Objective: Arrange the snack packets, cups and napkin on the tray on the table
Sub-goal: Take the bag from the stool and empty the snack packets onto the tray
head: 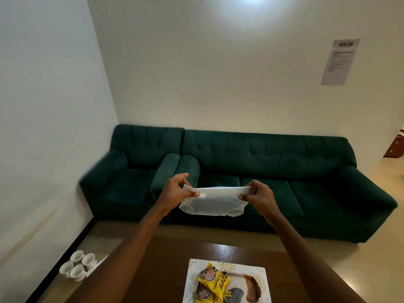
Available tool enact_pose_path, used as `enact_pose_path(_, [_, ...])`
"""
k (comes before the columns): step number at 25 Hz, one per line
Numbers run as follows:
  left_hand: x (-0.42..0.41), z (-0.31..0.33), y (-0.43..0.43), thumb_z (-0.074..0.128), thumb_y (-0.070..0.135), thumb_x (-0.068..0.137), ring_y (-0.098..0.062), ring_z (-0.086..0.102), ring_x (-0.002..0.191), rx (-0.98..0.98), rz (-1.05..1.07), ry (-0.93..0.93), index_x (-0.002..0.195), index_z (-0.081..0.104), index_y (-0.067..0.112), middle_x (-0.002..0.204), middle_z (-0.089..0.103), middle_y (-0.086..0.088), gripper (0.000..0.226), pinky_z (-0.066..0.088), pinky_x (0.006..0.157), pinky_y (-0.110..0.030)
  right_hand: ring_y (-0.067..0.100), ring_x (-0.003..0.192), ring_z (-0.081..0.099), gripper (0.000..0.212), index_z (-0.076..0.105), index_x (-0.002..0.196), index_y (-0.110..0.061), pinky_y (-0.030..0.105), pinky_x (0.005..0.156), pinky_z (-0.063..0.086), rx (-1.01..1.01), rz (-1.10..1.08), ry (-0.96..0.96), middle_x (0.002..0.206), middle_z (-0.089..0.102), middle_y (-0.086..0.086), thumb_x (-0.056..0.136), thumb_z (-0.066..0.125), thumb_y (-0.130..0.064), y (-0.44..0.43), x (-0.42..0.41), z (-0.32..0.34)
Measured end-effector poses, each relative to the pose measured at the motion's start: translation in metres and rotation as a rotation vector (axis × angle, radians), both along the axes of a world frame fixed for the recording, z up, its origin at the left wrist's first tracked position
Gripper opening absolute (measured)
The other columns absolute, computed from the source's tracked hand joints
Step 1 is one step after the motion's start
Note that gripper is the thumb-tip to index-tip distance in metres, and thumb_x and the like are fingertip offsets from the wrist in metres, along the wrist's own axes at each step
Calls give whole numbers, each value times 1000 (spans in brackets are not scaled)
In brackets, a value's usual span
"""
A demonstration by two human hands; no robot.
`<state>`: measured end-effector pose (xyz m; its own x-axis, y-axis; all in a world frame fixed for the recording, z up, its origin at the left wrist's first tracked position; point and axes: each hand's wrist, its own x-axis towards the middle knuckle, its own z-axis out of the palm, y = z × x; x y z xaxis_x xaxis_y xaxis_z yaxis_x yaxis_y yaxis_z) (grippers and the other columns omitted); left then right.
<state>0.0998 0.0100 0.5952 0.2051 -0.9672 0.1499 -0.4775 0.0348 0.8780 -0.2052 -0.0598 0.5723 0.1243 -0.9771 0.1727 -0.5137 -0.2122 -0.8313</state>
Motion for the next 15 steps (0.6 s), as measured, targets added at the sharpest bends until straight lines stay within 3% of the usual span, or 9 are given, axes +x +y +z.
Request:
enact_pose_path(3, [6, 1, 6, 88, 9, 77, -16, 71, 117, 18, -163, 306, 81, 57, 7, 119, 77, 0, 32, 60, 89, -28, 16, 88, 60, 27, 69, 82, -11, 20, 69, 49, -3, -50, 34, 99, 57, -1, 72, 93, -16, -3, -4, -3])
enact_pose_path(6, [3, -1, 6, 88, 10, 77, -18, 77, 87, 1, -117, 321, 82, 54, 9, 89, 79, -3, 35, 61, 66, -25, 19, 87, 69, 21, 70, 81, -10, 25, 70, 59, 60, -13, -74, 95, 69, 1, 74, 91, -9, -2, -4, -3])
enact_pose_path(8, [1, -1, 5, 90, 11, 75, -14, 73, 76, -16, -108, 338, 88, 57, 5, 82, 73, -1, 36, 59, 62, -24, 22, 81, 73, 18, 71, 80, -9, 27, 65, 61, 68, -21, -118, 84, 74, 5, 76, 89, -6, -1, -6, -2])
enact_pose_path(10, [1, 0, 3, 90, 13, 75, -15, 76, 84, -20, -135, 399, 102, 64, 2, 92, 76, -2, 40, 62, 68, -27, 21, 82, 74, 15, 73, 84, -9, 27, 66, 62, 59, -8, -173, 85, 76, 6, 79, 86, -5, -1, -9, -2])
enact_pose_path(12, [3, -2, 2, 91, 19, 75, -18, 76, 96, 10, -194, 440, 120, 69, 13, 107, 77, -4, 50, 64, 78, -31, 22, 87, 76, 11, 74, 91, -9, 26, 67, 63, 74, 35, -251, 92, 76, 8, 85, 81, -3, 0, -11, 0])
enact_pose_path(15, [7, -13, 2, 89, 29, 76, -21, 76, 100, 108, -263, 365, 115, 75, 18, 111, 77, -6, 43, 63, 80, -29, 26, 95, 76, 11, 72, 100, -10, 24, 69, 62, 138, 84, -324, 102, 75, 11, 94, 70, 0, 1, -13, 4])
